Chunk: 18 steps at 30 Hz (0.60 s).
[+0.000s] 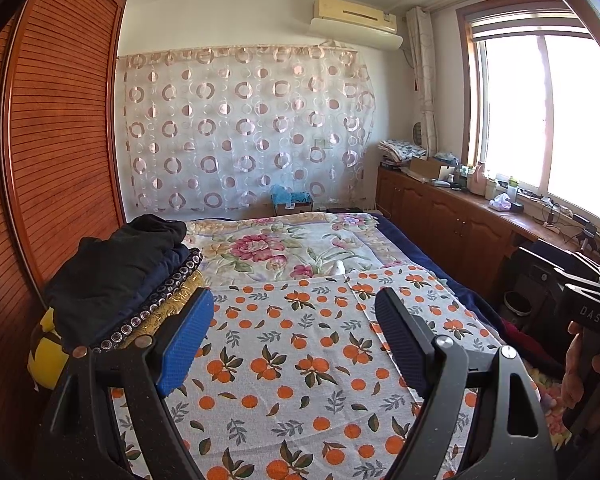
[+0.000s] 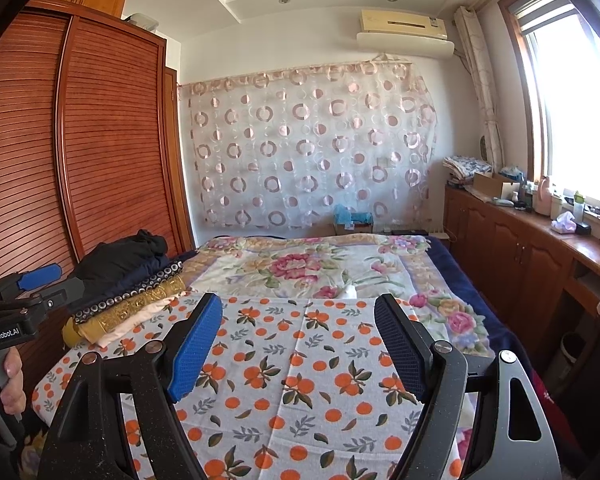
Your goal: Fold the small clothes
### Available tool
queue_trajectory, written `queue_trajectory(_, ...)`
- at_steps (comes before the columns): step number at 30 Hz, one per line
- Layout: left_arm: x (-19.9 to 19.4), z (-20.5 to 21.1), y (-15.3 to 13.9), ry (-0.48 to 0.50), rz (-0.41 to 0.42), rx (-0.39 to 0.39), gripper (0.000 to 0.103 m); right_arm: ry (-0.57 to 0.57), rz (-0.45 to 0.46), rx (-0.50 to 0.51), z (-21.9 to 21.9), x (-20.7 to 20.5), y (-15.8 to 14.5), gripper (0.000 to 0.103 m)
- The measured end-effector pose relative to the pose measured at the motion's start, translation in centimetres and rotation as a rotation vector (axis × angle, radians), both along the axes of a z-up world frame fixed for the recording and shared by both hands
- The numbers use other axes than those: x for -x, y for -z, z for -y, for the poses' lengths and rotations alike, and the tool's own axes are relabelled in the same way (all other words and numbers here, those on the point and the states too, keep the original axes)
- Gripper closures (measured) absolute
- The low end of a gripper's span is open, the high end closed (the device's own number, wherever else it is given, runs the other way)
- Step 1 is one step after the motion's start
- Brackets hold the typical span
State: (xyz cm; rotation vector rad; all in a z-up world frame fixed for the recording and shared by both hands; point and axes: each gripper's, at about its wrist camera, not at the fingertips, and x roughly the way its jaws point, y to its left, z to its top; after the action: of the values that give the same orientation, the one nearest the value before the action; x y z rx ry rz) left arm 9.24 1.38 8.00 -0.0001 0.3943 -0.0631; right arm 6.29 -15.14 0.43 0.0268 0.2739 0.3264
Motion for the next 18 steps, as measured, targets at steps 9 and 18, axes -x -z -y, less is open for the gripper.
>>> queue_trajectory(9, -0.02, -0.02, 0.04, 0.001, 0.001, 0.0, 0.02, -0.003, 0.006, 0.001, -0.05, 0.03, 0.01, 0.023)
queue_trajectory(18, 0.0, -0.01, 0.13, 0.001, 0.001, 0.0, 0.02, -0.004, 0.006, 0.001, -0.04, 0.01, 0.06, 0.023)
